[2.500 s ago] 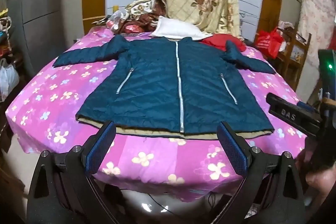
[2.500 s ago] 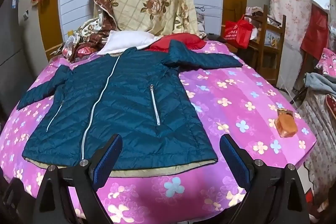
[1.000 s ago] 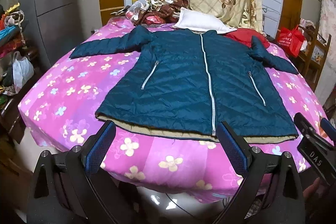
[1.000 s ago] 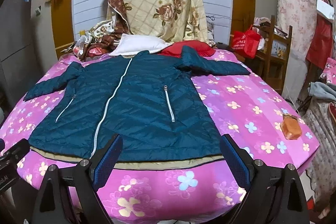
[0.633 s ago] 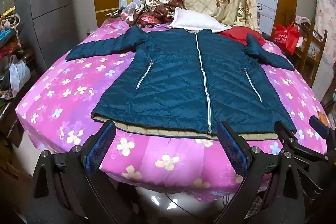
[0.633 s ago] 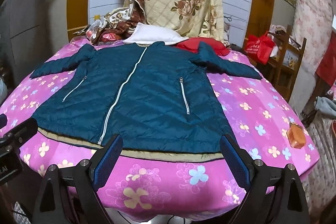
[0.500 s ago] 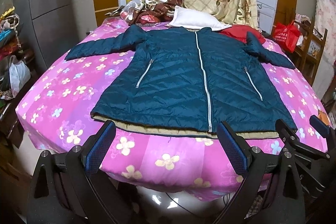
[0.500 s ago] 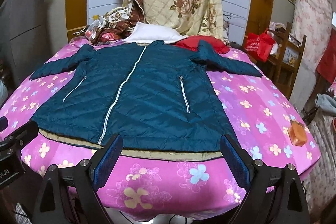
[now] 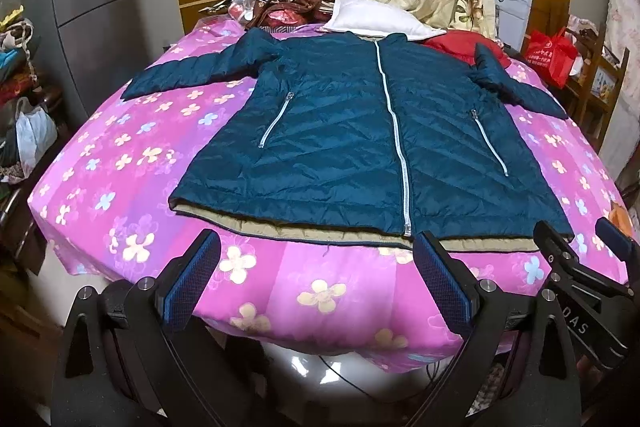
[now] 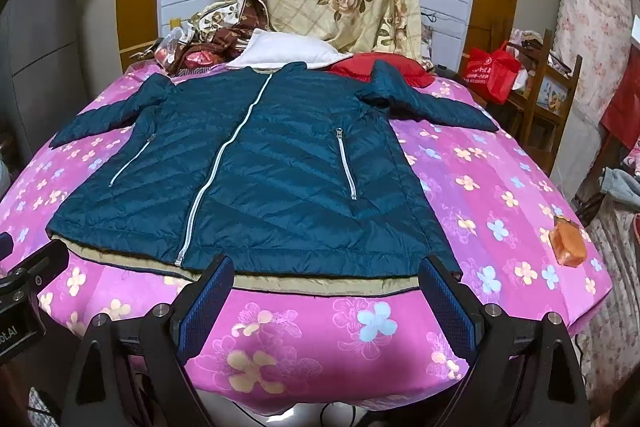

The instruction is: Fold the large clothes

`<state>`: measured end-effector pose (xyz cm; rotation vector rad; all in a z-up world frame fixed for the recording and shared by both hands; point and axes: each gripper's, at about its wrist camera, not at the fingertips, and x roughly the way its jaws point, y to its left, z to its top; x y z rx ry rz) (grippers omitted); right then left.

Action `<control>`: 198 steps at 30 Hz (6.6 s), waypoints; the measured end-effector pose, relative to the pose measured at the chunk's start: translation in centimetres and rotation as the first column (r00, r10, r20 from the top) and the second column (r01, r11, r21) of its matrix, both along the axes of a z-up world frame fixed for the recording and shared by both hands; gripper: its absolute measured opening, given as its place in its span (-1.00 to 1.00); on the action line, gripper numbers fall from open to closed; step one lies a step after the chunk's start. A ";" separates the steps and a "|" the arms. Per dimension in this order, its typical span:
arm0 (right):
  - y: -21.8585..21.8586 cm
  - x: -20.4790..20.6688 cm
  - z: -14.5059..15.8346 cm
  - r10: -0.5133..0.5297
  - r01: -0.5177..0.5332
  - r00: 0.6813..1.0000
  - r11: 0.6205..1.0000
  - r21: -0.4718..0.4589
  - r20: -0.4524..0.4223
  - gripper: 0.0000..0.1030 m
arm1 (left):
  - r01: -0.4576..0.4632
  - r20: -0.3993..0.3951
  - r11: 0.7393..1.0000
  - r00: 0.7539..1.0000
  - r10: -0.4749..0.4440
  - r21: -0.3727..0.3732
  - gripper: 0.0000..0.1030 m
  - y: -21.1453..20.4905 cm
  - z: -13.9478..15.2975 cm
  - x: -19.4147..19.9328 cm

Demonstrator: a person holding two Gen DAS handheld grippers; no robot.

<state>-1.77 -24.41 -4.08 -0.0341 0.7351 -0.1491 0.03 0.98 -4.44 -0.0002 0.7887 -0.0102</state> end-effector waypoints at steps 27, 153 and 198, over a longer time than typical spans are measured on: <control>0.1 0.6 -1.2 0.006 -0.006 0.999 1.000 0.003 -0.043 0.79 | -0.002 -0.038 0.999 0.999 0.004 0.051 0.88 0.0 -2.0 1.0; 3.3 24.6 -5.8 0.285 -0.278 0.958 0.948 0.158 -0.027 0.44 | -0.439 -0.244 0.752 0.898 0.365 -0.491 0.31 34.8 -3.7 34.1; 1.8 26.7 -9.6 0.300 -0.260 0.952 0.901 0.347 -0.065 0.50 | 0.026 -0.048 0.928 0.998 -0.047 -0.372 -0.85 14.6 7.0 46.2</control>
